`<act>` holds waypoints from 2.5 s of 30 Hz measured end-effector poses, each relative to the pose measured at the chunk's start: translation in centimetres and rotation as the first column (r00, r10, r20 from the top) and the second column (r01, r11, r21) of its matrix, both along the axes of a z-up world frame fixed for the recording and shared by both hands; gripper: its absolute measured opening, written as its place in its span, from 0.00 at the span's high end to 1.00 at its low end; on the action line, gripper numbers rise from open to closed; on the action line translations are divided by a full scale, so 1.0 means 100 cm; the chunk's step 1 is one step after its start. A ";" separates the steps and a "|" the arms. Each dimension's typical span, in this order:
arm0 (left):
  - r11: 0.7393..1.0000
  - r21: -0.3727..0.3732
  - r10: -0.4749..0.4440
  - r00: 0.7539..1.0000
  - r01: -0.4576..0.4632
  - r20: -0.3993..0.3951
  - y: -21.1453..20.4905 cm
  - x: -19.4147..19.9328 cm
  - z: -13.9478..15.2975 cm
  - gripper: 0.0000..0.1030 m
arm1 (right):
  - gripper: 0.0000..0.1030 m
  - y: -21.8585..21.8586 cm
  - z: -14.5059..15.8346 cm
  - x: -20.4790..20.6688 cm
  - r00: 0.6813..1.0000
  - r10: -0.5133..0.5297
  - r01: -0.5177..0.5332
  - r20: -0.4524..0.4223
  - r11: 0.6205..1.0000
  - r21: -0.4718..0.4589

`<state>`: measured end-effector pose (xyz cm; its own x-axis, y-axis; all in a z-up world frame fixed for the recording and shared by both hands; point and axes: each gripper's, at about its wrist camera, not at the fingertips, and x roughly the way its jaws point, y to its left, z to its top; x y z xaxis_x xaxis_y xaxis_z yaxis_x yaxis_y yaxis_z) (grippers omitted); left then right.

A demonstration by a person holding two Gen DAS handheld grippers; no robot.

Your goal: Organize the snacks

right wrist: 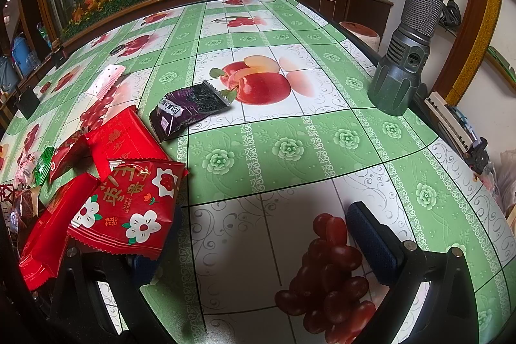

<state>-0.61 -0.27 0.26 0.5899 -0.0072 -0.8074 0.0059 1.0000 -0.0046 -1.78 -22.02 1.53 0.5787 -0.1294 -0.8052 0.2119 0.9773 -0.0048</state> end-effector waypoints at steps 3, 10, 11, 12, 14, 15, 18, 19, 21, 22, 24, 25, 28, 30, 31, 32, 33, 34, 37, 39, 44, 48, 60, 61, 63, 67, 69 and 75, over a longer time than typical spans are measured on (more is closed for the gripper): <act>1.000 0.000 0.000 1.000 0.000 -0.001 0.000 0.000 0.000 0.00 | 0.00 0.000 0.000 0.000 1.000 0.000 0.000 0.000 1.000 0.000; 1.000 0.000 0.000 1.000 0.000 -0.001 0.000 0.000 0.001 0.00 | 0.00 0.000 0.000 0.000 1.000 0.000 0.000 0.000 1.000 0.000; 1.000 0.000 0.000 1.000 0.000 -0.001 0.000 0.000 0.001 0.00 | 0.00 0.000 0.000 0.000 1.000 0.000 0.000 0.000 1.000 0.000; 1.000 0.000 0.000 1.000 0.000 -0.001 0.000 0.000 0.001 0.00 | 0.00 0.000 0.000 0.000 1.000 0.000 0.000 0.000 1.000 0.000; 1.000 0.000 0.000 1.000 0.000 -0.001 0.000 0.000 0.001 0.00 | 0.00 0.001 0.001 0.000 1.000 -0.001 0.001 0.000 1.000 0.000; 1.000 0.000 0.000 1.000 0.000 -0.001 0.000 0.000 0.001 0.00 | 0.00 0.001 0.001 0.000 1.000 -0.004 0.004 0.000 1.000 0.001; 1.000 0.000 0.001 1.000 -0.001 -0.001 0.000 0.000 0.001 0.00 | 0.00 0.001 0.002 -0.003 1.000 0.007 -0.007 -0.004 1.000 0.001; 1.000 -0.001 0.010 1.000 -0.010 -0.001 0.000 0.000 0.001 0.00 | 0.00 0.000 0.001 -0.006 0.999 0.033 -0.033 -0.008 0.999 0.001; 1.000 0.003 -0.023 0.999 0.024 -0.029 0.000 -0.003 0.002 0.00 | 0.00 0.003 0.002 -0.011 0.997 0.080 -0.080 -0.021 0.997 0.004; 0.998 -0.007 -0.068 0.995 0.068 -0.073 0.004 -0.009 0.002 0.00 | 0.00 0.003 0.003 -0.015 0.991 0.126 -0.126 -0.041 0.992 0.012; 0.993 -0.048 -0.112 0.986 0.106 -0.123 0.012 -0.028 0.012 0.01 | 0.00 0.001 0.005 -0.025 0.984 0.173 -0.170 -0.052 0.984 0.059; 0.991 -0.059 -0.130 0.985 0.124 -0.111 0.019 -0.043 0.022 0.01 | 0.02 -0.003 0.009 -0.034 0.982 0.188 -0.183 -0.029 0.976 0.119; 0.984 -0.014 -0.178 0.983 0.178 0.043 0.049 -0.109 0.057 0.00 | 0.03 -0.012 0.027 -0.067 0.975 0.219 -0.224 0.047 0.943 0.245; 0.983 0.089 -0.171 0.979 0.161 0.113 0.065 -0.138 0.067 0.00 | 0.03 -0.002 0.042 -0.083 0.963 0.248 -0.266 0.107 0.937 0.226; 0.980 0.144 -0.160 0.978 0.141 0.136 0.074 -0.151 0.067 0.00 | 0.02 0.008 0.049 -0.087 0.954 0.274 -0.295 0.124 0.932 0.210; 0.975 0.183 -0.155 0.978 0.128 0.140 0.081 -0.158 0.066 0.00 | 0.02 0.020 0.053 -0.086 0.945 0.301 -0.321 0.127 0.925 0.202; 0.969 0.215 -0.154 0.979 0.124 0.133 0.087 -0.164 0.063 0.00 | 0.03 0.038 0.054 -0.082 0.934 0.337 -0.354 0.114 0.915 0.194; 0.965 0.233 -0.157 0.979 0.124 0.130 0.091 -0.166 0.061 0.00 | 0.03 0.050 0.052 -0.077 0.930 0.355 -0.367 0.098 0.912 0.182; 0.952 0.269 -0.185 0.976 0.149 0.114 0.097 -0.171 0.057 0.00 | 0.05 0.087 0.039 -0.051 0.942 0.335 -0.333 0.008 0.936 0.115; 0.948 0.260 -0.215 0.971 0.181 0.108 0.097 -0.170 0.058 0.00 | 0.10 0.098 0.028 -0.036 0.947 0.319 -0.313 -0.038 0.942 0.124; 0.938 0.223 -0.286 0.956 0.265 0.070 0.084 -0.154 0.057 0.00 | 0.11 0.113 0.008 -0.015 0.946 0.297 -0.293 -0.127 0.955 0.052; 0.922 0.225 -0.324 0.946 0.317 -0.006 0.058 -0.125 0.045 0.00 | 0.17 0.117 0.006 -0.016 0.934 0.335 -0.335 -0.124 0.942 0.027; 0.939 0.042 -0.334 0.935 0.341 -0.122 0.044 -0.081 0.014 0.24 | 0.49 0.065 0.016 -0.104 0.917 0.386 -0.377 -0.099 0.921 0.096; 0.940 0.007 -0.336 0.934 0.340 -0.124 0.045 -0.079 0.013 0.27 | 0.49 0.063 0.016 -0.114 0.917 0.388 -0.380 -0.092 0.920 0.095; 0.939 0.018 -0.341 0.935 0.344 -0.091 0.043 -0.086 0.014 0.32 | 0.49 0.060 0.016 -0.127 0.920 0.382 -0.374 -0.082 0.922 0.095; 0.929 0.010 -0.368 0.926 0.370 -0.079 0.037 -0.101 0.018 0.61 | 0.51 0.061 0.017 -0.143 0.929 0.365 -0.359 -0.055 0.929 0.090; 0.924 0.003 -0.381 0.921 0.383 -0.078 0.035 -0.108 0.019 0.61 | 0.52 0.063 0.018 -0.147 0.930 0.365 -0.359 -0.039 0.927 0.113; 0.917 -0.113 -0.389 0.920 0.383 -0.039 0.051 -0.120 0.027 0.65 | 0.52 0.078 0.019 -0.155 0.900 0.435 -0.413 0.022 0.837 0.360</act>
